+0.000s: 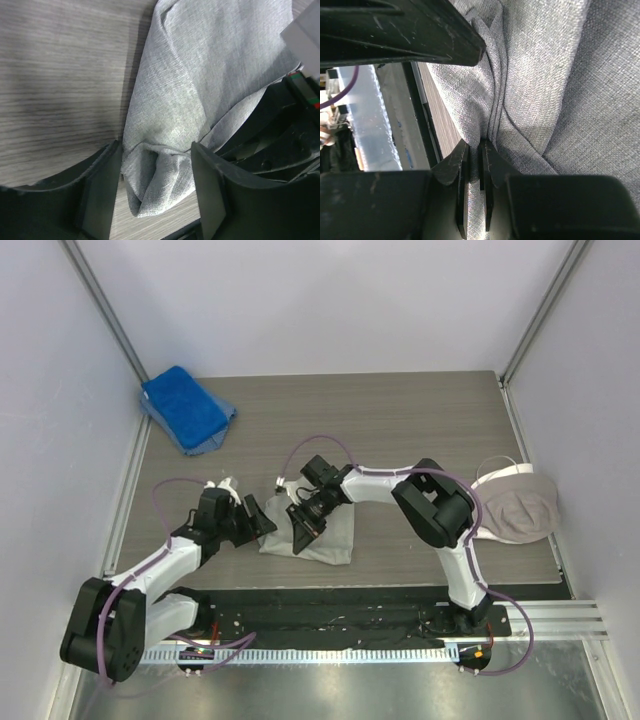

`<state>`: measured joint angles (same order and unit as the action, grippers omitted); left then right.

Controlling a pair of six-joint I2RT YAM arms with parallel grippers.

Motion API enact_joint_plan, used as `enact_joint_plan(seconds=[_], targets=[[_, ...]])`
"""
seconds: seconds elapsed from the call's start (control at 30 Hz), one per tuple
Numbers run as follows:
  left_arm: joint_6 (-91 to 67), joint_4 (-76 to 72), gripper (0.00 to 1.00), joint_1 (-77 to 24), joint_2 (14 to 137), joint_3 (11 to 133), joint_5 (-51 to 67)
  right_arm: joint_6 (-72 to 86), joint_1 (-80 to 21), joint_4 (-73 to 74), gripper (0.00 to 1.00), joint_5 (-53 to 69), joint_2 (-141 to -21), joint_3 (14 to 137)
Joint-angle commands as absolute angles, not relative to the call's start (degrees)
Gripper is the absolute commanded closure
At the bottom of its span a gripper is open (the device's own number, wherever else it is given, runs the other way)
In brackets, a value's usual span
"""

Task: Fold the napkin, place the utensils inside, and roll it up
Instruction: Roll the napkin with the utensil

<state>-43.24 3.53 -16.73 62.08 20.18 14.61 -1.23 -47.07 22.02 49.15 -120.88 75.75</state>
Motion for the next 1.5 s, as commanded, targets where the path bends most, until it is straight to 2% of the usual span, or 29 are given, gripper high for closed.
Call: enact_joint_plan(seconds=[0.0,0.03,0.1,0.17,0.2,0.4,0.5,0.57,0.67,0.7,0.77,0.87,0.93,0.97,1.1,1.23,1.33,1.37,1.47], targets=[[-45.52,1.93,0.42,-16.44,61.08,18.81,16.35,-1.93,-46.94,29.00,0.96,41.57,-126.21,74.09],[-45.79,1.93,0.44,-16.44,61.17,18.55,16.26,-1.85,-46.76,29.00,0.96,41.57,-126.38,74.18],[-45.88,2.11,0.55,-16.52,61.52,18.28,16.35,-1.76,-46.50,29.00,0.96,41.57,-126.83,74.35],[-46.05,2.20,0.59,-16.52,61.96,18.11,16.43,-1.76,-46.23,29.00,0.96,41.66,-127.26,74.62],[-46.05,2.11,0.66,-16.44,62.48,18.11,16.78,-1.67,-46.06,29.09,0.96,41.66,-127.44,74.62],[-45.35,3.34,0.92,-16.44,63.72,18.37,16.96,-0.97,-45.44,28.48,0.96,41.22,-126.92,75.23],[-44.74,4.39,1.00,-16.52,64.51,18.98,17.14,-0.27,-45.44,28.30,0.94,40.08,-125.08,75.67],[-44.56,4.75,1.00,-16.52,65.56,19.42,17.31,-0.09,-45.44,28.04,0.91,39.20,-121.65,75.41],[-43.68,6.14,1.00,-16.44,66.62,20.39,17.05,1.23,-45.53,27.42,0.78,35.87,-115.07,74.27],[-42.99,6.67,1.00,-16.44,66.80,20.74,16.88,1.32,-45.79,27.25,0.69,34.73,-113.48,73.83],[-42.45,7.99,1.00,-16.44,67.32,21.53,16.53,1.23,-46.40,27.07,0.57,30.16,-107.51,71.81],[-41.66,8.96,1.00,-16.44,68.02,22.32,16.52,1.32,-48.60,26.46,0.43,22.71,-99.79,68.21],[-41.31,9.05,1.00,-16.44,68.29,22.59,16.70,2.19,-51.57,25.93,0.40,18.04,-95.64,64.97],[-41.13,9.23,1.00,-16.44,68.38,22.85,16.61,2.37,-53.16,25.75,0.37,11.84,-93.80,63.82],[-40.52,9.67,1.00,-16.44,69.25,23.29,16.52,3.25,-61.25,26.28,0.31,-3.20,-85.10,58.89],[-40.43,9.67,1.00,-16.44,69.87,23.47,17.05,8.24,-64.34,26.98,0.32,-5.54,-82.53,56.34],[-40.34,9.49,1.00,-16.44,69.79,23.47,17.14,10.89,-64.42,27.51,0.38,-5.01,-82.88,55.37],[-40.34,9.49,1.00,-16.44,69.79,23.47,17.23,11.42,-64.42,27.51,0.44,-5.10,-82.88,55.11],[-40.25,9.67,1.00,-16.44,69.70,23.55,17.31,12.04,-64.42,27.86,0.47,-6.24,-83.84,54.23]])
